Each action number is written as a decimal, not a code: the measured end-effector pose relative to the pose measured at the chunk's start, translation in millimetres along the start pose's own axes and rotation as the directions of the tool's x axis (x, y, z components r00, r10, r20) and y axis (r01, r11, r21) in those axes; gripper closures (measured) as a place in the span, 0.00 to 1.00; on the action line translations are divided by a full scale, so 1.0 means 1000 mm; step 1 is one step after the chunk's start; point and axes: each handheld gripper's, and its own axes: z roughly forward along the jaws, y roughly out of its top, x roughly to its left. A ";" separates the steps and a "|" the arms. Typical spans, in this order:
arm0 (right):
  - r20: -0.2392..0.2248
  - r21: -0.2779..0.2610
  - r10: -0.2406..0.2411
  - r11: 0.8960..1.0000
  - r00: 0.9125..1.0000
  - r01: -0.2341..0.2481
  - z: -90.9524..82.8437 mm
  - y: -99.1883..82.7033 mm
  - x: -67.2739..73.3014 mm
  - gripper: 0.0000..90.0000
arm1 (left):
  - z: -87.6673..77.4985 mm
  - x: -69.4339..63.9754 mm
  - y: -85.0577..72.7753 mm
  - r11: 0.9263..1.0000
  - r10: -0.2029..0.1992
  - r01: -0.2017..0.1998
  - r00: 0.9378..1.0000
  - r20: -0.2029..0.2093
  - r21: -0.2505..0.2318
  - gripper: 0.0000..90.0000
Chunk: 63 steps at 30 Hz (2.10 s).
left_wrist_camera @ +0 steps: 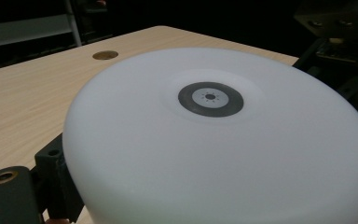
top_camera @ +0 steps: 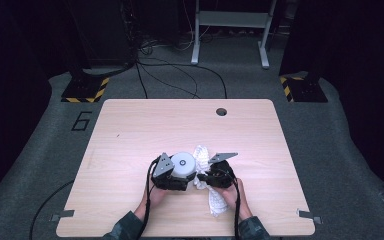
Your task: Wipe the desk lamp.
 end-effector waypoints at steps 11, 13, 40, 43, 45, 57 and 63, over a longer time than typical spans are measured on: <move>-0.008 -0.026 -0.020 0.999 1.000 0.020 -0.009 -0.005 0.017 0.92 | 0.000 0.000 0.000 1.000 -0.001 0.001 1.000 -0.001 0.001 0.09; -0.018 -0.027 -0.022 0.999 1.000 0.022 -0.008 -0.007 0.020 0.92 | 0.000 0.000 0.000 1.000 0.000 0.000 1.000 -0.002 0.002 0.09; -0.031 -0.029 0.004 1.000 1.000 -0.005 -0.002 -0.014 0.016 0.92 | 0.000 -0.001 0.000 1.000 0.001 -0.001 1.000 -0.006 0.001 0.09; -0.001 -0.036 0.028 0.999 1.000 -0.028 -0.003 -0.012 0.009 0.92 | 0.000 0.000 0.000 1.000 0.004 -0.004 1.000 0.001 0.003 0.09; 0.022 -0.046 0.033 0.998 0.999 -0.032 -0.004 -0.008 0.007 0.92 | 0.000 0.000 0.001 1.000 0.005 -0.005 1.000 -0.001 0.007 0.09; 0.087 -0.094 0.023 0.995 0.996 -0.014 -0.022 0.011 0.001 0.92 | 0.000 0.000 0.001 1.000 0.005 -0.005 1.000 0.001 0.011 0.09; 0.101 -0.113 0.022 0.994 0.995 -0.011 -0.032 0.016 -0.002 0.92 | 0.001 0.000 0.001 1.000 -0.004 0.004 1.000 0.010 0.003 0.09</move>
